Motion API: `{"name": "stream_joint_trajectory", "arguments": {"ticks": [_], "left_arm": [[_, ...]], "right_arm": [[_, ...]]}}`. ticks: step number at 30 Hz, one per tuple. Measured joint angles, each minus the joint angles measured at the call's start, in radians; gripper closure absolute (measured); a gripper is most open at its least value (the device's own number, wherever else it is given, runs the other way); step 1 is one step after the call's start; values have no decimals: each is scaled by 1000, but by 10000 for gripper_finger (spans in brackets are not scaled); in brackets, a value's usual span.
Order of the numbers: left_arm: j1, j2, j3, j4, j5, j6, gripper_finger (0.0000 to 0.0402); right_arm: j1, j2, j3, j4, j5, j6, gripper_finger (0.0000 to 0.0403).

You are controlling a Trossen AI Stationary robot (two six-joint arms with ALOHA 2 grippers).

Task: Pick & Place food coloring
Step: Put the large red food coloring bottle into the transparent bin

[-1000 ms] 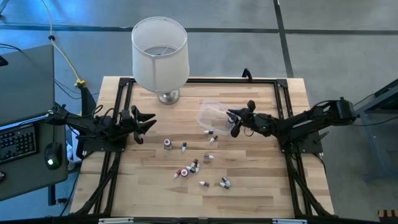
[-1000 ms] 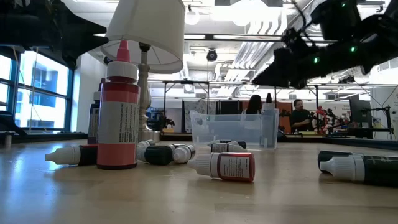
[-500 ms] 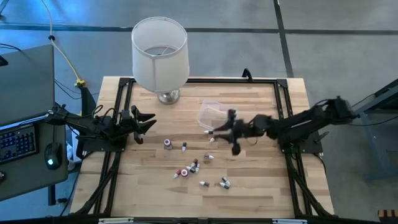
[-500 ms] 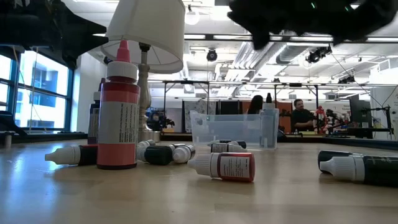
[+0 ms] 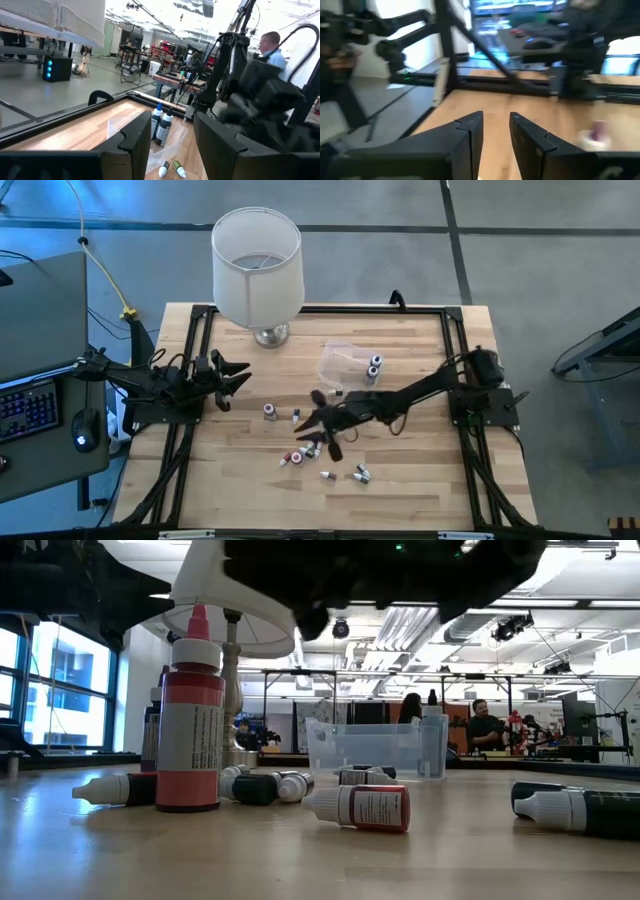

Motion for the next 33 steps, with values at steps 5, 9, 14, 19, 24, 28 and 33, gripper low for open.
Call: {"name": "stream_joint_trajectory", "arguments": {"ticks": [5, 9, 14, 19, 24, 28, 33], "left_arm": [[0, 0, 0, -6, 4, 0, 255], [0, 0, 0, -10, 23, 0, 255], [0, 0, 0, -10, 45, 0, 255], [0, 0, 0, -10, 57, 0, 255], [0, 0, 0, -10, 57, 0, 255], [0, 0, 0, -10, 57, 0, 255], [0, 0, 0, -10, 57, 0, 255]], "right_arm": [[7, 100, 91, -1, -66, 38, 315], [13, 134, 114, -1, -102, 61, 316], [38, 157, 115, -7, -103, 34, 316], [60, 169, 115, -6, -63, 24, 316], [70, 169, 117, -31, -2, -44, 316], [70, 169, 117, -48, 16, -59, 316], [69, 169, 116, -27, 5, -61, 315]]}}
